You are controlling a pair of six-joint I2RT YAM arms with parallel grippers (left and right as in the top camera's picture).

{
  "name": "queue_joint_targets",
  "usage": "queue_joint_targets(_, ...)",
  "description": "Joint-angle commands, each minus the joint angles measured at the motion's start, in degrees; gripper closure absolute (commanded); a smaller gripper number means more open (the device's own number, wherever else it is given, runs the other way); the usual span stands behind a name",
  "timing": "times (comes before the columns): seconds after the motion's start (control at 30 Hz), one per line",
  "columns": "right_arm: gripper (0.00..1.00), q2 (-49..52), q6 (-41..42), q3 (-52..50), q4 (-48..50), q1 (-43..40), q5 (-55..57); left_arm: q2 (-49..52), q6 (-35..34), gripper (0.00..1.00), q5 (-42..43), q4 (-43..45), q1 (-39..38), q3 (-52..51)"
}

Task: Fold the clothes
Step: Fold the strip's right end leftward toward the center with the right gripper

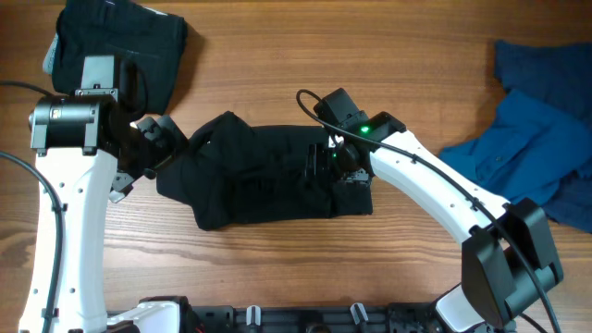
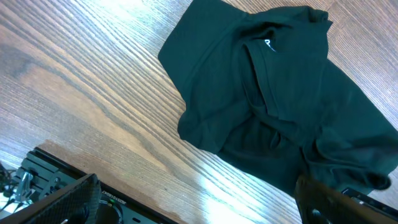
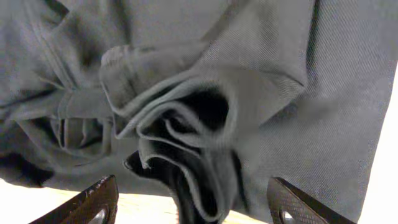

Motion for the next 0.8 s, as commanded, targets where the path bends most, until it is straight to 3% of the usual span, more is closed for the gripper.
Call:
queue_joint_targets(0.0,0.23,0.0,-1.2,1.3,0.5,0.2,-1.6,0.0,0.9,0.00,0.0,-0.1,0.4,-0.3)
queue_joint_targets(0.2,0.21,-4.8,-1.3,4.1,0.0,-0.5,-1.2,0.0,0.9,0.00,0.0,-0.3,0.4,-0.3)
queue_joint_targets(0.33,0.12,-6.6,-1.2,4.7,-0.8,-3.0,0.5,0.0,0.9,0.00,0.0,-0.5,0.4,-0.3)
queue_joint_targets(0.43,0.07,-4.5,1.9,4.6,-2.1,-4.7,-0.5,0.0,0.9,0.00,0.0,-0.4,0.4,-0.3)
queue_joint_targets(0.67,0.08,1.0,15.4,4.6,-1.8,-4.7,-1.4,0.0,0.9,0.00,0.0,-0.3,0.4,-0.3)
queue_joint_targets(0.77,0.10,3.3,16.7,4.6,0.1,-4.7,-3.7,0.0,0.9,0.00,0.0,-0.2,0.4,-0.3)
